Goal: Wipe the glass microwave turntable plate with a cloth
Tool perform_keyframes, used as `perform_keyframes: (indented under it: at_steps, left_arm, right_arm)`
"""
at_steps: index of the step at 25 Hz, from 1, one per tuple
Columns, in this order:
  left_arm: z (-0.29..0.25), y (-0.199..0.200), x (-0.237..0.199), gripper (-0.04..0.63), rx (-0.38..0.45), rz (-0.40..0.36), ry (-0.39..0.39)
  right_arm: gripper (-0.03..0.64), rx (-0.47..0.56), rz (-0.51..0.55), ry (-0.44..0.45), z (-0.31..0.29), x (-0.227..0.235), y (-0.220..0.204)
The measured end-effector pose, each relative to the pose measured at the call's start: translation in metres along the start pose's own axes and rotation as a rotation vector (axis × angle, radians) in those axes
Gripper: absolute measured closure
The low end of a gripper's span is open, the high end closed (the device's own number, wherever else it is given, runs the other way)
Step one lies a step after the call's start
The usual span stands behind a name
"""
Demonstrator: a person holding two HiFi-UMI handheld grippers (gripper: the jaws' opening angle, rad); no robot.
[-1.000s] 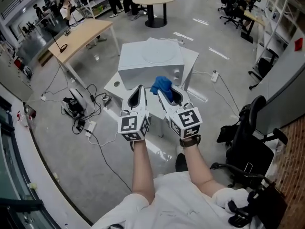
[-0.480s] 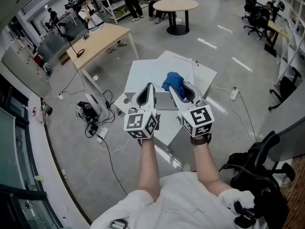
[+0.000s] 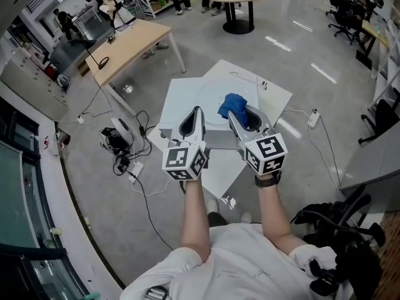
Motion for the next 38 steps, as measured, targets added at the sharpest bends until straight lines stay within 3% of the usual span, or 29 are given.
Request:
perform_keyframes:
  at_steps: [8, 18, 26, 38]
  left_arm:
    - [-0.069, -0.008, -0.048, 0.594, -0.027, 0.034, -0.123]
    - [-0.106, -0.006, -0.139, 0.594, -0.046, 0.093, -0.197]
    - [-0.140, -0.008, -0.144, 0.594, -0.076, 0.086, -0.244]
    - [-0.166, -0.016, -0.143, 0.594, -0.117, 0.062, -0.227]
  right_arm:
    - [0.499, -0.001, 0.023, -0.100, -0.068, 0.027, -0.003]
    - [0.499, -0.024, 0.076, -0.156, -0.141, 0.013, -0.003]
    - [0.499, -0.022, 0.095, -0.184, -0.156, 0.043, 0.008]
    - [0.499, -0.024, 0.072, -0.129, -0.178, 0.072, 0.002]
Point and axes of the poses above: the fingertips, and each gripper's own axes: z backward along the fingers, x to its right, y out of its top, the point moved 9 cm from there along z, backward along the fingers, and after that the axes turned 4 degrees about z, right-handed, at the moved point
